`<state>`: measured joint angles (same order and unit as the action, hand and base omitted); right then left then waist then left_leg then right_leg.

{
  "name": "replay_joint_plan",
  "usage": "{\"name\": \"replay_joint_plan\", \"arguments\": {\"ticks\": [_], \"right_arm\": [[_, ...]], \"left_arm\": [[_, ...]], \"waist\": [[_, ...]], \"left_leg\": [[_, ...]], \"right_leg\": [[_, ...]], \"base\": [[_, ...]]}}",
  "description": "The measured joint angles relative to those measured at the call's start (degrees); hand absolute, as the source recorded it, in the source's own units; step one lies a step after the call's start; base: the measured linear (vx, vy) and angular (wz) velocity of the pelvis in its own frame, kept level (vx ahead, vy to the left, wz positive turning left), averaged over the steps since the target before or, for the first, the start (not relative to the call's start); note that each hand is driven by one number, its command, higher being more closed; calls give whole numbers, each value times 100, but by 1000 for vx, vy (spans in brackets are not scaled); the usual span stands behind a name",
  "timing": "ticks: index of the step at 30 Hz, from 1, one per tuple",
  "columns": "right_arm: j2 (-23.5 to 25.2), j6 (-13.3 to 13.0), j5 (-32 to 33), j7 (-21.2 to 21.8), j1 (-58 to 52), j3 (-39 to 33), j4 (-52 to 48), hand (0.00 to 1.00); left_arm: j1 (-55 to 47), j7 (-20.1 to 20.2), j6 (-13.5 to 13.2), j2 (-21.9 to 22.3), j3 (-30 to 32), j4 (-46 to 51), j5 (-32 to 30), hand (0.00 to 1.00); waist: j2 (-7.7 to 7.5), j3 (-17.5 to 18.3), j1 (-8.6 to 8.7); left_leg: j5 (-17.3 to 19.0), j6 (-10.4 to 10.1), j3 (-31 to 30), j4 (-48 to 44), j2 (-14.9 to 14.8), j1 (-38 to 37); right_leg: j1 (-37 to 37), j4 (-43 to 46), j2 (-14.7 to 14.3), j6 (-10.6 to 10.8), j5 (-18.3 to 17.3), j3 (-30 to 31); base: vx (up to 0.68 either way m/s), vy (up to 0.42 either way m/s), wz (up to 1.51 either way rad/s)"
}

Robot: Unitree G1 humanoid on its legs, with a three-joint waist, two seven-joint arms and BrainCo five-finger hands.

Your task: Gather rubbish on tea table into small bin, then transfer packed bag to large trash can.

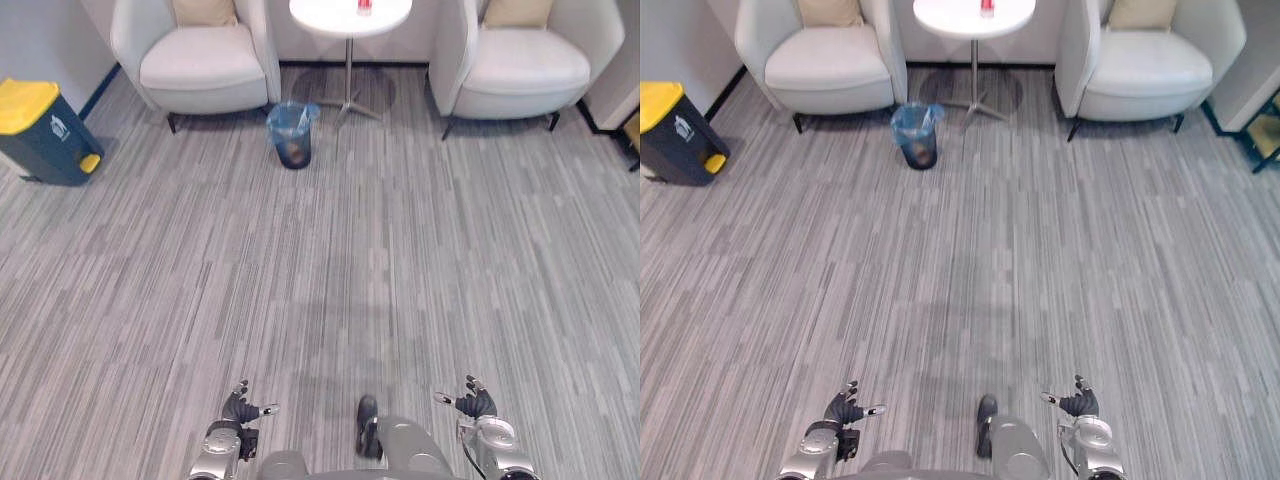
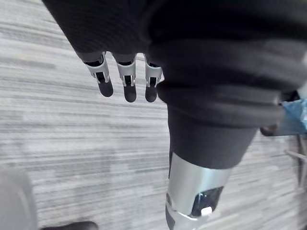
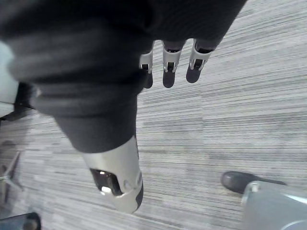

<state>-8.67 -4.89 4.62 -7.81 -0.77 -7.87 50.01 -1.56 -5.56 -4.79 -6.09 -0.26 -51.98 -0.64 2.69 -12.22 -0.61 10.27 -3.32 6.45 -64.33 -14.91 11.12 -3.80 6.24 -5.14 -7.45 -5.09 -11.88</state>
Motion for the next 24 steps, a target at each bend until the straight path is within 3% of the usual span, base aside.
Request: {"name": "replay_joint_plan", "arguments": {"ticks": [2, 4, 6, 8, 9, 10, 11, 12, 13, 15, 16, 18, 19, 21, 23, 24], "right_arm": [[15, -3, 16, -5, 100, -3, 21, 0], [57, 11, 53, -6, 182, -17, 41, 0], [52, 18, 52, -82, 176, -52, 42, 0], [-35, 19, 52, -101, 185, -48, 65, 0], [-64, 25, 52, -101, 185, -33, 111, 0], [-53, 38, 51, -100, 193, 6, 222, 0], [-38, 41, 51, -98, 210, 23, 271, 0], [-34, 46, 48, -98, 206, 122, 298, 0], [-16, 49, 40, -97, 203, 137, 315, 0], [-21, 49, 30, -95, 177, 120, 322, 0], [1, 48, -2, -92, 136, 119, 324, 0], [78, 46, -72, -79, 100, 130, 376, 0], [138, 50, -73, -71, 79, 151, 498, 0], [187, 48, -82, -61, 28, 216, 495, 0], [210, 50, -86, -56, -10, 213, 510, 0], [204, 50, -87, -56, 20, 209, 513, 0]], "left_arm": [[38, -3, -8, 21, 6, 94, 0, 0], [46, -17, 5, 46, 62, 90, 0, 0], [45, -78, 6, 82, 66, 89, 5, 0], [42, -82, 2, 125, 60, 78, 7, 0], [15, -85, 3, 124, 61, 49, 10, 0], [-10, -95, 4, 91, 65, -45, 11, 0], [-30, -95, 6, 67, 66, -59, 12, 0], [-33, -93, -1, 23, 103, -57, 24, 0], [4, -93, 2, -43, 97, -106, 22, 0], [42, -88, 0, -39, 87, -176, 19, 0], [46, -86, 2, -49, 64, -215, 17, 0], [35, -88, 9, -66, -19, -240, 16, 0], [31, -91, 21, -73, -37, -252, 16, 0], [22, -93, 47, -72, -96, -259, 17, 0], [55, -98, 47, -72, -133, -258, 29, 0], [65, -98, 45, -63, -132, -257, 33, 0]], "waist": [[-13, -23, -58], [-52, -79, -193], [-107, -134, -318], [71, -134, -337], [157, -117, -348], [163, -101, -362], [125, -78, -366], [-21, -68, -370], [-131, -54, -390], [-171, -27, -448], [-221, -3, -463], [-286, -8, -419], [-291, -12, -346], [-267, -12, -314], [-264, -12, -280], [-222, -19, -212]], "left_leg": [[54, 62, 93, 167, 60, 486], [118, 157, 246, 1229, 332, 840], [-14, 27, 244, 3265, 873, 839], [-274, -138, 150, 4673, 1031, 776], [-473, -89, 151, 5164, 1035, 680], [-1036, 133, 192, 5184, 1082, 568], [-1117, 256, 199, 5087, 1154, 564], [-1055, 433, 219, 4746, 1294, 663], [-765, 621, 312, 4449, 1394, 713], [-486, 707, 468, 4348, 1470, 524], [-312, 773, 546, 4396, 1573, 272], [-44, 840, 570, 4476, 1727, -252], [95, 866, 551, 4564, 1768, -642], [188, 868, 466, 4864, 1785, -1213], [193, 864, 398, 5193, 1736, -1664], [224, 809, 306, 5349, 1629, -1849]], "right_leg": [[-230, -208, 7, 22, 16, 105], [-506, -412, 116, 59, 0, 275], [-788, -600, 326, 227, -132, 427], [-928, -644, 322, 352, -318, 502], [-1000, -613, 298, 430, -451, 567], [-1060, -492, 366, 531, -681, 717], [-1077, -418, 451, 601, -804, 762], [-1096, -271, 628, 689, -1012, 811], [-1036, 69, 776, 755, -1175, 907], [-602, 1251, 911, 950, -1287, 1203], [-192, 2403, 1024, 1226, -1221, 1379], [458, 4266, 1228, 1988, -899, 1410], [787, 5025, 1329, 1841, -964, 1285], [1247, 5262, 1399, 1472, -1140, 930], [1733, 4747, 1390, 1222, -1276, 641], [2003, 4122, 1314, 1202, -1277, 509]], "base": [[254, -53, -30], [335, 35, -41], [334, 108, -30], [362, 163, -20], [467, 246, -34], [403, 215, -34], [411, 210, -33], [450, 182, -21], [559, 205, -24], [561, 221, -30], [364, 163, -23], [464, 130, -5], [557, 119, 8], [406, 36, 19], [434, -41, 24], [521, -109, 36]]}}
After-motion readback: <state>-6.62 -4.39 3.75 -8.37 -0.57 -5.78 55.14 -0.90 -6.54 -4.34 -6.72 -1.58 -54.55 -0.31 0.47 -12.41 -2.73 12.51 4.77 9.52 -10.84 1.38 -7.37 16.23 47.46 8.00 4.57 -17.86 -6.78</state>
